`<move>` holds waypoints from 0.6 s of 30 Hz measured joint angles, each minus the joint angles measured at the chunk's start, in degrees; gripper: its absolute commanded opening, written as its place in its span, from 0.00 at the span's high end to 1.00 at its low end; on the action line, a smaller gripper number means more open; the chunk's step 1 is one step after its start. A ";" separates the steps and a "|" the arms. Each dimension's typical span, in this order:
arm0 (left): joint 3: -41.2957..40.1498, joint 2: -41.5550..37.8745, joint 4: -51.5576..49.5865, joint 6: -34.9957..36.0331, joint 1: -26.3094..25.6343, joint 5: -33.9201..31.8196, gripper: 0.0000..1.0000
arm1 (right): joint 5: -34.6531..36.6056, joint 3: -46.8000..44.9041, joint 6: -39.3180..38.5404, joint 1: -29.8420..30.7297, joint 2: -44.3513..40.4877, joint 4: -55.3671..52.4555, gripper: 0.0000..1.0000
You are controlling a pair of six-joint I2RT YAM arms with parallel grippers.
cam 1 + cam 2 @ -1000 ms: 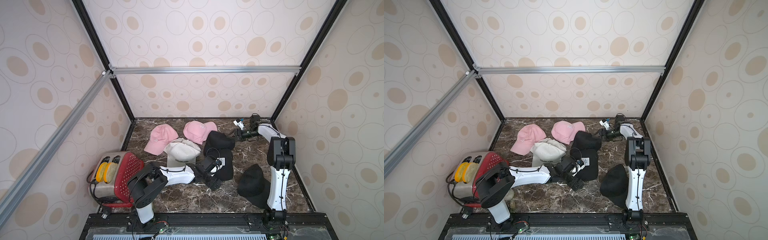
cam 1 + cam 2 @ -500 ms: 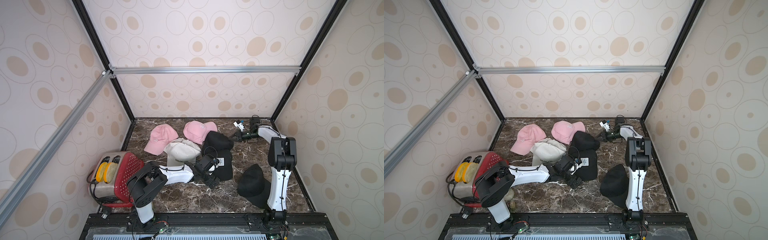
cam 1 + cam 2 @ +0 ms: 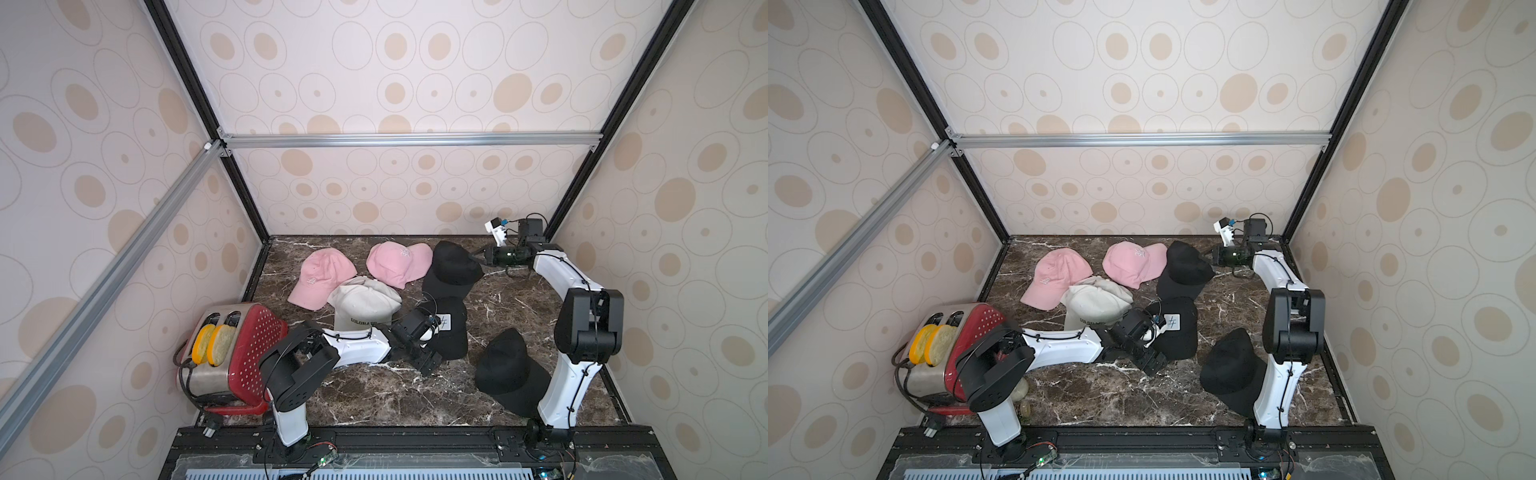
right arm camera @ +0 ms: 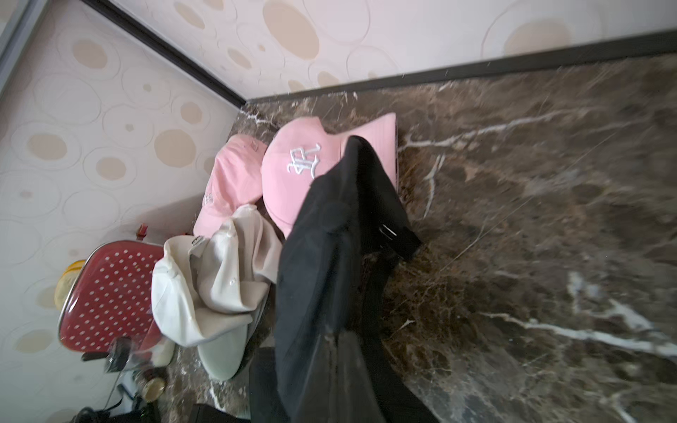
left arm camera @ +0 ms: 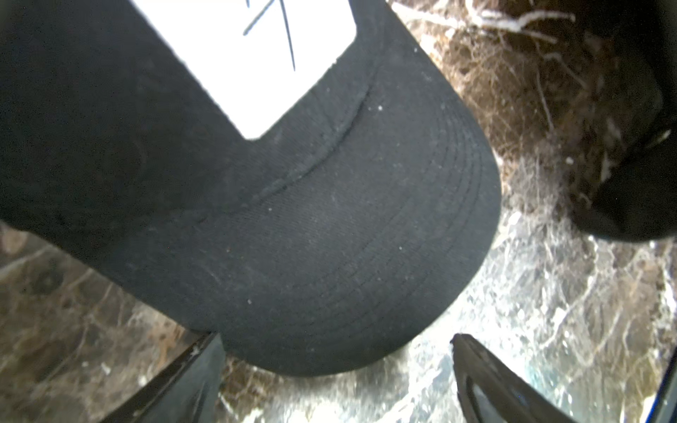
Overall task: Stack the baseball caps by color
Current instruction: Adjust the baseball cap at the center of the board.
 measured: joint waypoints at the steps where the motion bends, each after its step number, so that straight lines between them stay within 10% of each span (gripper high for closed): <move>1: 0.33 0.26 -0.09 -0.20 0.00 -0.09 0.01 | 1.31 -0.74 0.52 -0.04 -1.44 0.85 1.00; 18: 4.79 2.84 -3.04 -2.84 0.09 -1.92 0.01 | 10.12 -6.45 -1.36 -1.66 -15.32 3.50 1.00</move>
